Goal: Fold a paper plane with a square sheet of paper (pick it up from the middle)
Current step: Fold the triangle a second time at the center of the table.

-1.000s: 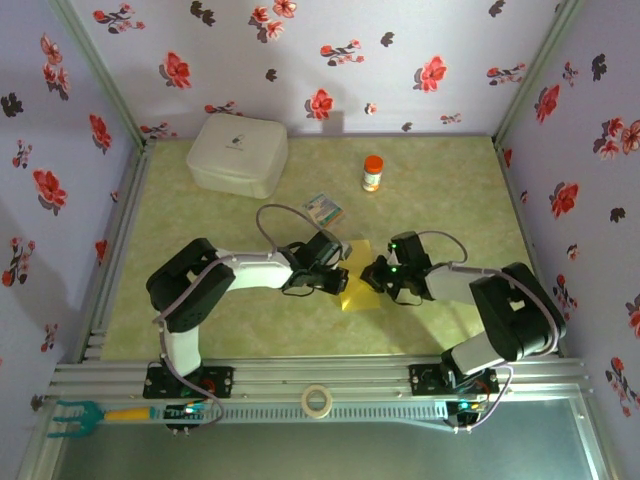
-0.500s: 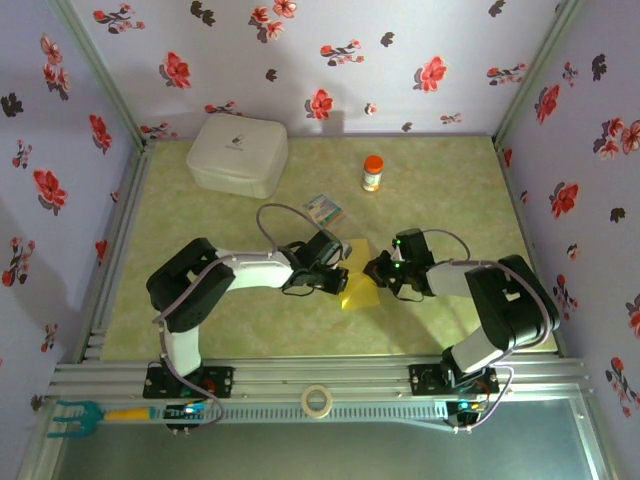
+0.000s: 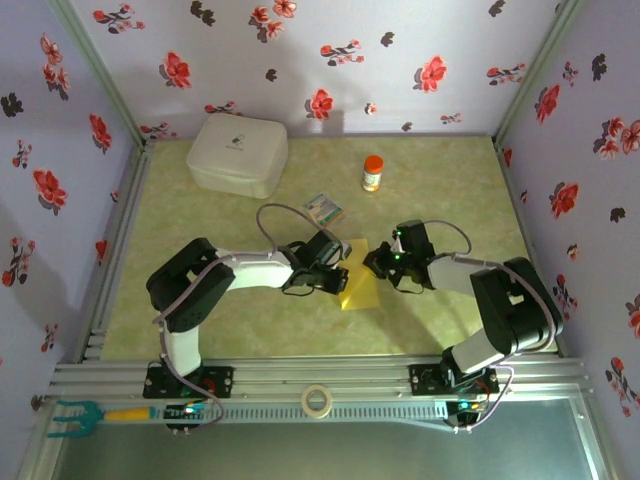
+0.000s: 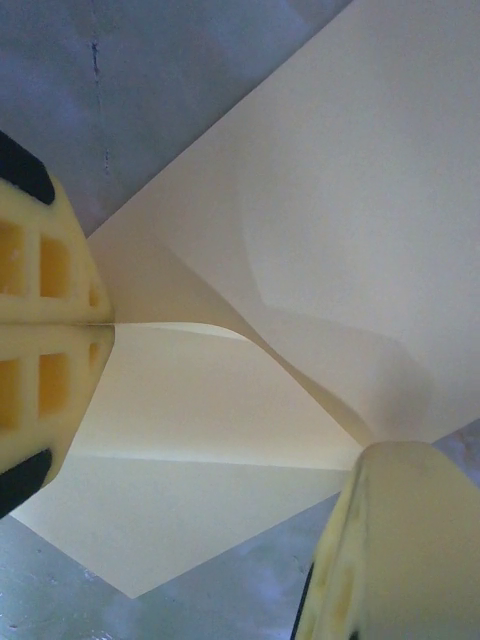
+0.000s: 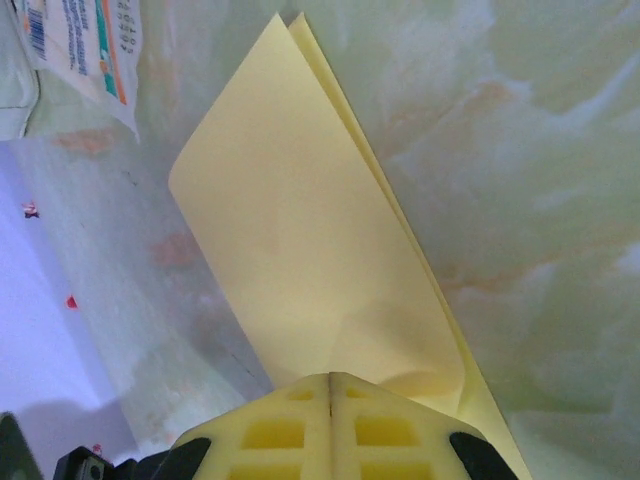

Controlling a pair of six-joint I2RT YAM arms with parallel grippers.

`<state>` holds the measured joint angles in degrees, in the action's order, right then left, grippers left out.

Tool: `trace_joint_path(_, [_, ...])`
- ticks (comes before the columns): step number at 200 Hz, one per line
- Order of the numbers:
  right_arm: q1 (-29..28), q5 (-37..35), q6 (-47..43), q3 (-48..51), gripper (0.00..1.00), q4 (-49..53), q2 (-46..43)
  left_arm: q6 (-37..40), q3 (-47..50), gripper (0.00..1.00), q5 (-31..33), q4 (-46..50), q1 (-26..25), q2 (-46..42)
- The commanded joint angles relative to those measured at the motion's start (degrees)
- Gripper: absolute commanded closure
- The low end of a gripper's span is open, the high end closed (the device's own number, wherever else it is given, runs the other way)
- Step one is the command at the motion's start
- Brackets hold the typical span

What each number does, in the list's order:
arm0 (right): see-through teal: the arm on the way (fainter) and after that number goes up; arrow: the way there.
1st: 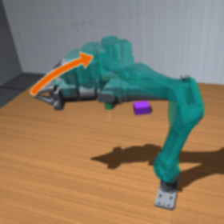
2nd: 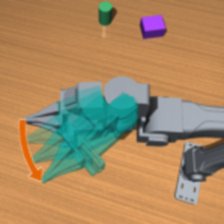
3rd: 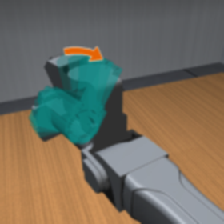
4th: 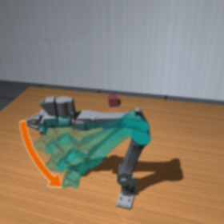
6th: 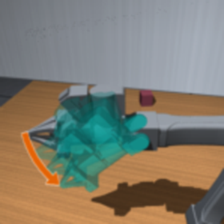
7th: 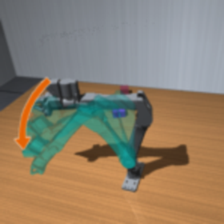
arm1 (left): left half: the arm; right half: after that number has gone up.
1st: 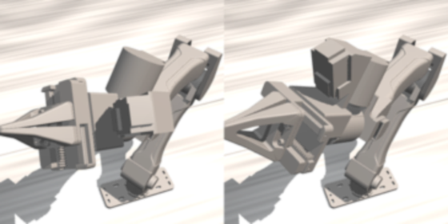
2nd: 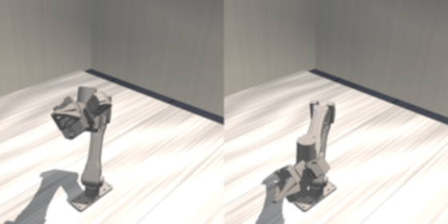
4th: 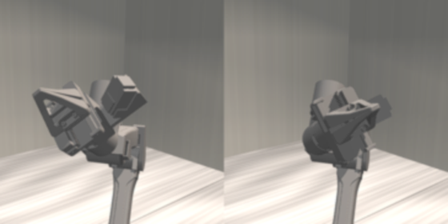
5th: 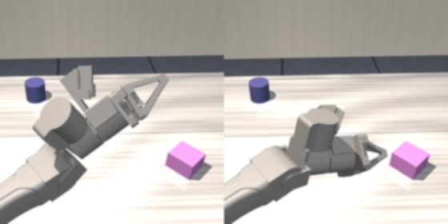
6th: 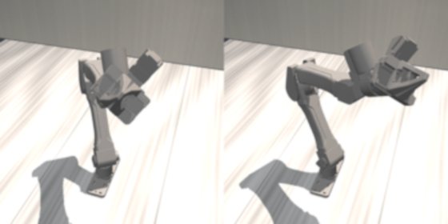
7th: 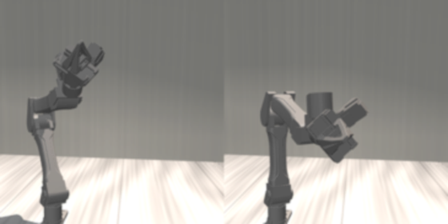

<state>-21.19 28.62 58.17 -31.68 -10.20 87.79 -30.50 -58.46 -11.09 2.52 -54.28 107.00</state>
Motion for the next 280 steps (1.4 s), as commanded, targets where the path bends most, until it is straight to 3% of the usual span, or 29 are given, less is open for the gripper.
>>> trace_joint_path(1, [0.66,-3.05,-1.41,0.74,0.98,3.29,3.00,0.86,-0.61,1.00,0.68,3.10,-0.17,1.08])
trace_joint_path(36, [3.65,-3.60,-0.15,3.22,0.98,2.12,3.49,0.80,-0.26,1.00,0.89,2.84,-0.19,0.97])
trace_joint_path(74, [3.88,0.26,1.29,2.13,0.96,-0.12,-2.93,0.97,-0.34,1.00,1.16,3.25,-0.12,1.02])
trace_joint_path(107, [1.10,1.92,0.56,0.83,0.96,3.13,-6.36,0.74,-0.08,1.00,1.25,2.60,-0.11,1.19])
trace_joint_path(153, [-4.94,1.97,2.17,0.92,0.97,-0.01,-2.57,0.97,-0.52,1.00,1.08,2.75,-0.12,1.47])
trace_joint_path(229, [-4.41,0.14,1.34,3.71,0.98,-2.08,1.65,1.23,-1.01,1.00,1.23,2.82,0.62,0.66])
trace_joint_path(280, [-3.63,0.94,0.10,2.73,0.93,2.33,-5.37,0.91,-1.22,1.00,0.90,3.10,0.85,0.13])
